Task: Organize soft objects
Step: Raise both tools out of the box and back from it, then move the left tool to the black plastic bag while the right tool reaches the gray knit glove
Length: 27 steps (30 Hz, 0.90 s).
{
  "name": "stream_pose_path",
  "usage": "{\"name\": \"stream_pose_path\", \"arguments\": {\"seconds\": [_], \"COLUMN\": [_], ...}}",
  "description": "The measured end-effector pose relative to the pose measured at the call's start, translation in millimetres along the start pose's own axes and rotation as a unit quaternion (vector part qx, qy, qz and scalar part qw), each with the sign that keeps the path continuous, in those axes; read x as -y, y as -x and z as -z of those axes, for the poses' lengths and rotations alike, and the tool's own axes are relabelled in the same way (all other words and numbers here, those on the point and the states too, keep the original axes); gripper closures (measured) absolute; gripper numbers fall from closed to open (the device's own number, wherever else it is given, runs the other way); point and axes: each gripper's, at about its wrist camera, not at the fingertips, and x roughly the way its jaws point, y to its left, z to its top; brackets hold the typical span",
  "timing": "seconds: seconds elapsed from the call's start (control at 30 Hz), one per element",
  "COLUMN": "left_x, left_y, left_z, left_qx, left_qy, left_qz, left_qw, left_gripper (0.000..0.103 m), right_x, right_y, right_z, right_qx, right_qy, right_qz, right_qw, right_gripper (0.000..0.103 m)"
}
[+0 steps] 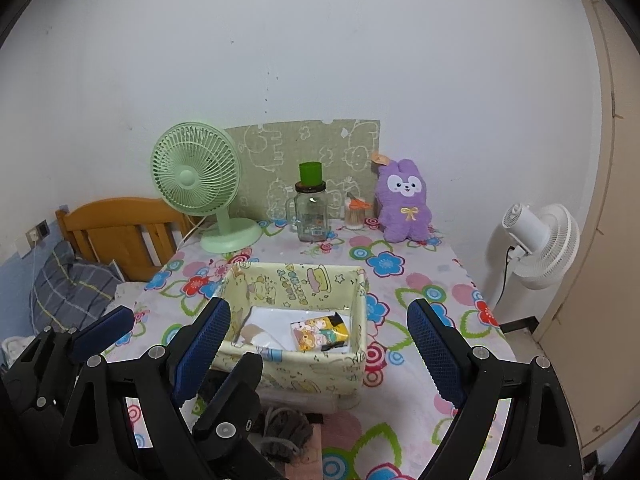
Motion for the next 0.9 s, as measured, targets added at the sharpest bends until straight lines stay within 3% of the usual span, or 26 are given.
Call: {"name": "stream_pose_path", "arguments": {"seconds": [0.5,0.9], "left_x": [1.9,-3.0], "left_y": [20.1,5.5], "left_z": [26.8,62.3], "left_qx": [0.008,-0.003], "left_qy": [0.0,0.006], "left_qz": [-0.008,-0.022], "left_qw": [0.9999,0.9997], "left_gripper": [0.006,0.006], "right_x": [-4.0,-7.7], "right_y": [19.6,2.0], "right_z": [26.0,63.6], "right_qx": [-0.004,-0.021], "right_qy": [0.005,-0.004], "right_qz": [-0.011,-0.018], "right_qw": [1.0,1.0], "right_gripper": [0.011,0.011]}}
